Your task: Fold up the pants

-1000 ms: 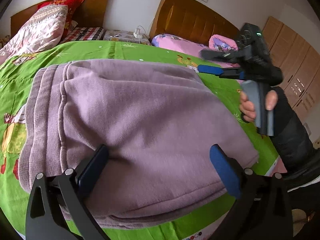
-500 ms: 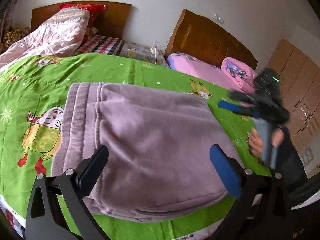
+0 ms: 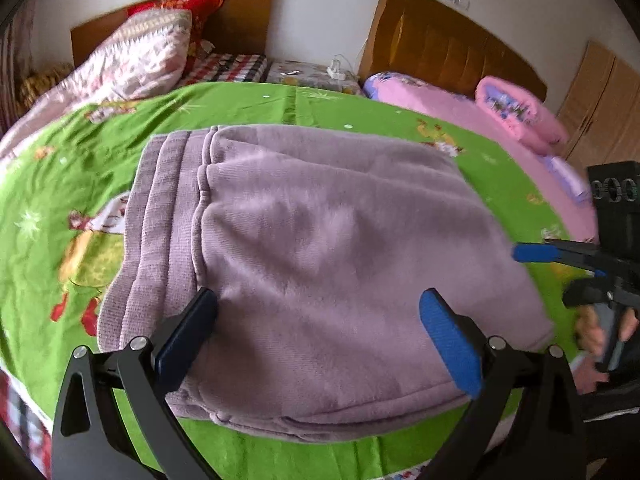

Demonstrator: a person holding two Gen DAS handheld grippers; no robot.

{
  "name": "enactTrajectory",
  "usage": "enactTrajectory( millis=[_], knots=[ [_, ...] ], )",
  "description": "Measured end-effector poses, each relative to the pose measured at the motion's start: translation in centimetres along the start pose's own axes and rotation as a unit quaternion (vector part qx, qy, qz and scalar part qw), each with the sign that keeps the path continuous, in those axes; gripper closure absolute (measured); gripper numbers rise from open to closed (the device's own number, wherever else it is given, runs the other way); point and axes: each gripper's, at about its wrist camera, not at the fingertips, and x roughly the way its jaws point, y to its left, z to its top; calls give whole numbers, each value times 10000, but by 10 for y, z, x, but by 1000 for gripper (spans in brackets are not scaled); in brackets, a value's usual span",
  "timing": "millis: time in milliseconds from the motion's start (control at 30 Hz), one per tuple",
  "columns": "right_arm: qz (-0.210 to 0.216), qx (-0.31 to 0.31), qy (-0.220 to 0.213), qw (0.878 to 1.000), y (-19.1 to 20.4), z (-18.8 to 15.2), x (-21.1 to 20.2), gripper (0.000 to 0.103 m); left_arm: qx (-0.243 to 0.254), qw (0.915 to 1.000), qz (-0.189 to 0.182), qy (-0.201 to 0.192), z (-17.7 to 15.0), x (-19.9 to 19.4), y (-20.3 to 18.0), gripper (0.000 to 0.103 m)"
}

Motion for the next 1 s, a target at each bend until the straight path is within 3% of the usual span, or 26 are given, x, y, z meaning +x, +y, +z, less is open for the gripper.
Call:
enactTrajectory(
  millis=[167, 333, 600, 733, 867, 1000],
  knots=[
    [-824, 450, -106, 9955, -21, -13, -8, 5, 301, 9989, 367, -15, -3, 4, -10, 2],
    [-1085, 423, -702, 9907, -10, -20, -35, 5, 463, 9970, 615, -78, -7, 7, -16, 2],
    [-1683, 412, -1089, 9788, -1, -29, -50, 5, 387, 9968, 684, -137, -8, 5, -17, 2],
    [-1876, 478, -1323, 9721, 8, -38, -57, 5, 308, 9944, 994, -193, -9, -2, -25, 2],
    [-2557, 144, -1792, 9499, 38, -57, -60, 5, 74, 9839, 1724, -457, -14, -18, -37, 2],
    [-3212, -34, -2306, 9185, 64, -75, -68, 5, -289, 9791, 1487, -1354, -26, -58, -51, 2]
  ],
)
